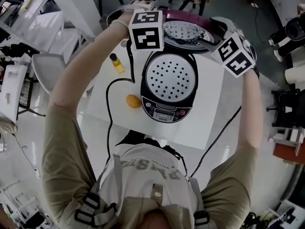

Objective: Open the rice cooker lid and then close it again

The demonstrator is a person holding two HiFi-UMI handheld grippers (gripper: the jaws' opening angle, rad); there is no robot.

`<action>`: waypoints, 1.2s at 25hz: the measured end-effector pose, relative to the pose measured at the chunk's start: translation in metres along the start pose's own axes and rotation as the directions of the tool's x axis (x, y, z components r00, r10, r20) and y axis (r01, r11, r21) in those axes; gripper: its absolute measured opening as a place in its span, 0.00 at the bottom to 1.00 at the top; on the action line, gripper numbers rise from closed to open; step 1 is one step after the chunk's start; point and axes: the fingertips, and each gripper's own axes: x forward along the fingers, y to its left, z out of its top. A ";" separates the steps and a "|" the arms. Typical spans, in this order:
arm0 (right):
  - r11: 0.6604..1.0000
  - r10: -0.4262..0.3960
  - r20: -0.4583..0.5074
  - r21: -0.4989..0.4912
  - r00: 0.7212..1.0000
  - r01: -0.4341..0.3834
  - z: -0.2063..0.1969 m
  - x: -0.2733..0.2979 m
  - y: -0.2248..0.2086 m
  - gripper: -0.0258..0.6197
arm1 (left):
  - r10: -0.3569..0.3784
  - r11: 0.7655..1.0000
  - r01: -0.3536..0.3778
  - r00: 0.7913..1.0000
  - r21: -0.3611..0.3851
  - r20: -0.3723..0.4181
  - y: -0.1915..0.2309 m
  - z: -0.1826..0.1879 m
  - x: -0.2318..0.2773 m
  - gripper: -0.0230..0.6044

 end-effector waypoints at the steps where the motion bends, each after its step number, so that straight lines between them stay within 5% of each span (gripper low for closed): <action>1: 1.000 -0.005 -0.001 -0.001 1.000 0.005 0.000 -0.001 0.000 0.55 | 0.006 1.000 -0.006 1.000 -0.004 0.005 -0.001 0.001 -0.001 0.74; 13: 1.000 0.008 0.033 -0.004 0.999 -0.008 0.009 -0.029 0.026 0.37 | 0.001 1.000 -0.001 1.000 0.015 0.020 -0.032 0.005 -0.028 0.63; 30: 0.991 0.135 0.070 -0.013 0.988 -0.134 0.011 -0.064 0.117 0.34 | -0.178 0.983 0.180 0.983 0.040 -0.045 -0.130 0.005 -0.072 0.63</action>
